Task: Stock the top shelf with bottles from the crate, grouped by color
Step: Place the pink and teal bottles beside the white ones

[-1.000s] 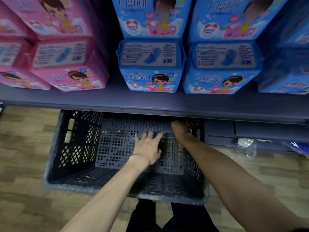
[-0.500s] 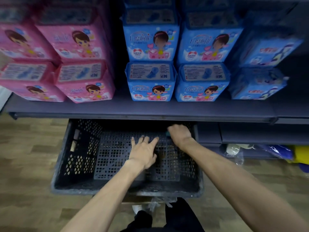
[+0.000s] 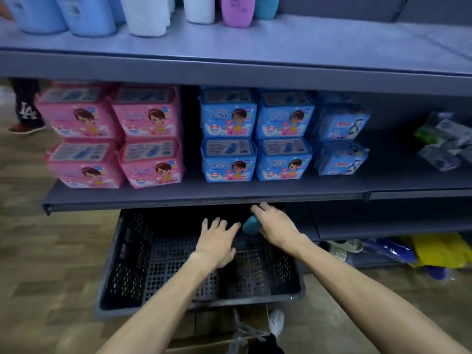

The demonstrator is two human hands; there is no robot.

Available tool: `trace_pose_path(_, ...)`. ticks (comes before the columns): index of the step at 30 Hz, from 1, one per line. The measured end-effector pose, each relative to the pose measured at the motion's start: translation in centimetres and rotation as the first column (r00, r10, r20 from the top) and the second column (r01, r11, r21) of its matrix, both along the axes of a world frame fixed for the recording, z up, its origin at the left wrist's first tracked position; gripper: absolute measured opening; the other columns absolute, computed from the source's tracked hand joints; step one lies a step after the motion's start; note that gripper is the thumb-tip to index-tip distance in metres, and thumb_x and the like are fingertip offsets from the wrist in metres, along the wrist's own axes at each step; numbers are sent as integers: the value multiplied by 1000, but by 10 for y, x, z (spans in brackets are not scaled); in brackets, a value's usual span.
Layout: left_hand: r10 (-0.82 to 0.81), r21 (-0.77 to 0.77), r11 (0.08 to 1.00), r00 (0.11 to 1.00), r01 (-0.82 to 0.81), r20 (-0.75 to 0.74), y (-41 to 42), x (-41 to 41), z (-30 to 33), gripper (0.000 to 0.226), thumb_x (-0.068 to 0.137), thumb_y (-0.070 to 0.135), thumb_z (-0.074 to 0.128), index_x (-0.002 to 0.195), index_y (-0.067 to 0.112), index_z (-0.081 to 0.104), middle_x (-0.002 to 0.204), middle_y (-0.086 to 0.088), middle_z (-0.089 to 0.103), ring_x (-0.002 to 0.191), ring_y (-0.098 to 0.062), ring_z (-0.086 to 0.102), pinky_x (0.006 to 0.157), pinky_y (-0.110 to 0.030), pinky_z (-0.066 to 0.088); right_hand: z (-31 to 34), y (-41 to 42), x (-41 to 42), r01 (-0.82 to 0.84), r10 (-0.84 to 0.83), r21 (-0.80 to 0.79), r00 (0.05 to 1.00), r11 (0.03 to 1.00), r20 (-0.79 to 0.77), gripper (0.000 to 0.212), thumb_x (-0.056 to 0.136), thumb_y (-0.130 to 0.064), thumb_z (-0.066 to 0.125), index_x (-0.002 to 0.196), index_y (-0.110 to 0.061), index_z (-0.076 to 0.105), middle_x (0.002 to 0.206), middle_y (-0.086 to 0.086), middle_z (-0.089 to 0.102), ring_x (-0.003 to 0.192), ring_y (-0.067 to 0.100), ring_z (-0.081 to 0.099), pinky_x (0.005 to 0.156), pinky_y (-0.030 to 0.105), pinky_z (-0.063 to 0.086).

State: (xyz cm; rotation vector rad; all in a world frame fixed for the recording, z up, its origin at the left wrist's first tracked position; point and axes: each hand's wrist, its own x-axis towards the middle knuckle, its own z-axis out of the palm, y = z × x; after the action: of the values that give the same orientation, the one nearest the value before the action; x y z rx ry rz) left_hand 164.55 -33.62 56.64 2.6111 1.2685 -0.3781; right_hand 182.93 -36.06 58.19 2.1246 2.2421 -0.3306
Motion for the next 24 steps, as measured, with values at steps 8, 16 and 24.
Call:
trace_pose_path(8,-89,192,979,991,68,100,6,-12,44,72,91,38,53,152,29,17,145,-12,40,141,-31,27,117,-50,13,53,-24,-11,72,-11,210,961,975,-276,54,85,-16,69,125,-18,34,122,6,56,111,29,56,89,40,47)
trace_pose_path(16,-263,475,868,947,148,187,22,-15,106,70,85,41,57,146,18,33,127,-9,52,122,-31,47,108,-43,30,125,-24,-13,56,75,369,941,928,-330,50,92,-19,63,134,-16,37,124,3,56,113,20,52,88,28,40)
trace_pose_path(24,-444,751,647,866,132,230,43,-17,195,57,71,31,56,124,11,56,87,-3,63,79,-28,61,67,-36,44,238,-17,-6,-16,185,470,931,882,-315,54,91,-20,67,136,-20,37,117,-3,60,101,13,58,89,31,47)
